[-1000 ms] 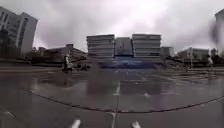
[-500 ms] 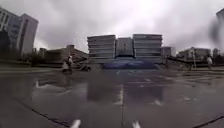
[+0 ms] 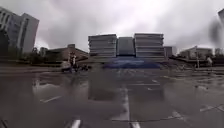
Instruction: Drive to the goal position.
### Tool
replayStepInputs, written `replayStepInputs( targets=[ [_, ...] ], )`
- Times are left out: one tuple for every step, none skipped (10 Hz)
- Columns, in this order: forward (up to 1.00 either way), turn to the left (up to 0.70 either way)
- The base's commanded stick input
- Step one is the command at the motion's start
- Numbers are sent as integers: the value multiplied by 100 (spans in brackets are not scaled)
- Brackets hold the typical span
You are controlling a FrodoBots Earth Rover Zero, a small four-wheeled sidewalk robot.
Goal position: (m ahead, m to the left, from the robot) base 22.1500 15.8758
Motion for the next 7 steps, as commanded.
replayStepInputs(
  targets=[
    [100,-3],
    [100,-24],
    [100,-20],
    [100,0],
    [100,0],
    [100,0],
    [100,0]
  ],
)
